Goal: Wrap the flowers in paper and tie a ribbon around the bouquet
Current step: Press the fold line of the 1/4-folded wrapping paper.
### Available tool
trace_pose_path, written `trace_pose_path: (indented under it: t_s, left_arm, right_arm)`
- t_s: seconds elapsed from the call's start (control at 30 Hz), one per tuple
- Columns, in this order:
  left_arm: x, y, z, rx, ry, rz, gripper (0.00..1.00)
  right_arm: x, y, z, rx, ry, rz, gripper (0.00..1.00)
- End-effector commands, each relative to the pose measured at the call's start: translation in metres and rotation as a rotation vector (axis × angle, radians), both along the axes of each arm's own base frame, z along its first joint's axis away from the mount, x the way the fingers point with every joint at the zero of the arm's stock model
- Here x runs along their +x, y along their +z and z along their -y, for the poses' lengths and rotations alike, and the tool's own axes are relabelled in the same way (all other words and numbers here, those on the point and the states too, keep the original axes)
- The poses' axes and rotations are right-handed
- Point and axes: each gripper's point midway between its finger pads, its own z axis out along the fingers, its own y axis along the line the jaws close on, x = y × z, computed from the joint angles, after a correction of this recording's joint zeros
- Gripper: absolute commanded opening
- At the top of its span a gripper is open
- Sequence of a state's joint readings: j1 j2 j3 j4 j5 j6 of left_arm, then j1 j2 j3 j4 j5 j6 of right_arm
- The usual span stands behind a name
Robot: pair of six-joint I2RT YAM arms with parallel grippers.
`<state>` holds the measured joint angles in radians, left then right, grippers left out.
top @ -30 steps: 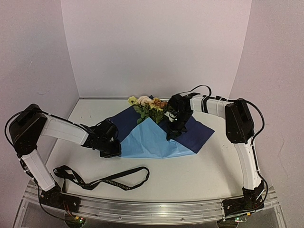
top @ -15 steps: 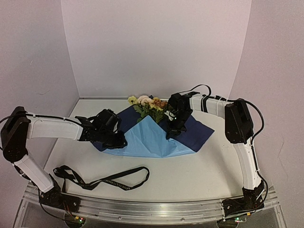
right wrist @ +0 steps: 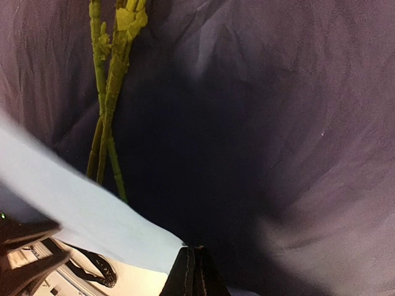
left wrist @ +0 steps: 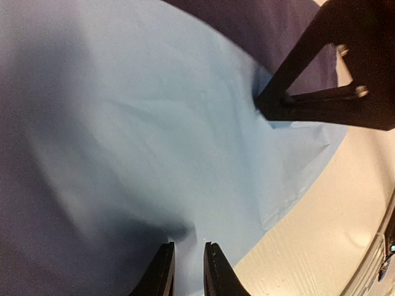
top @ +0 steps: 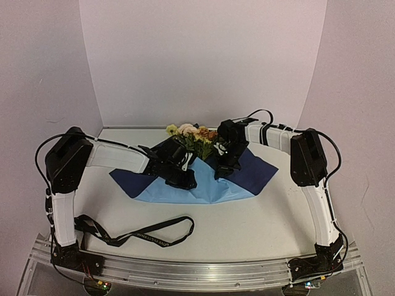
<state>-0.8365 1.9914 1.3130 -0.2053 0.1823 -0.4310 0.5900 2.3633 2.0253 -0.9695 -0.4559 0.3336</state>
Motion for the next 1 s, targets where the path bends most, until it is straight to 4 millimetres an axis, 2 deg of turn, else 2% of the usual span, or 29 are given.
trace_pose_path:
  t_s: [0.0,0.1,0.2,0.27,0.37,0.43,0.5,0.6,0.67,0.8,0.97]
  left_arm:
    - [0.02,0.0,0.004,0.005,0.029,0.03,0.18]
    - [0.024,-0.007,0.001,0.006,0.056,0.022,0.18]
    - [0.027,-0.01,0.001,0.01,0.066,0.021,0.18]
    - [0.029,-0.011,0.0,0.012,0.072,0.016,0.18]
    - [0.031,-0.015,-0.002,0.015,0.083,0.006,0.18]
    - [0.031,-0.015,-0.003,0.011,0.08,0.008,0.18]
    - [0.031,-0.014,-0.001,0.003,0.071,0.01,0.19]
    - [0.03,-0.015,0.003,-0.007,0.05,0.005,0.19]
    - [0.03,-0.016,0.006,-0.017,0.033,-0.001,0.19]
    - [0.03,-0.019,0.01,-0.017,0.023,-0.012,0.19]
    - [0.032,-0.024,0.008,-0.005,0.028,-0.025,0.18]
  right_arm:
    - [0.007,0.007,0.001,-0.025,-0.03,0.021,0.07]
    - [0.001,0.017,0.007,-0.033,-0.029,0.03,0.24]
    - [-0.006,0.034,0.014,-0.026,-0.024,0.045,0.48]
    - [-0.012,0.046,0.018,-0.019,-0.02,0.058,0.53]
    - [-0.025,0.063,0.029,-0.02,-0.026,0.074,0.56]
    - [-0.037,0.071,0.031,0.011,-0.041,0.05,0.55]
    - [-0.045,0.073,0.025,0.063,-0.079,0.007,0.48]
    - [-0.047,0.062,0.014,0.136,-0.178,-0.053,0.36]
    - [-0.041,0.051,0.003,0.204,-0.25,-0.071,0.3]
    - [-0.028,0.027,-0.006,0.272,-0.388,-0.082,0.21]
    - [-0.019,0.0,-0.009,0.295,-0.484,-0.083,0.12]
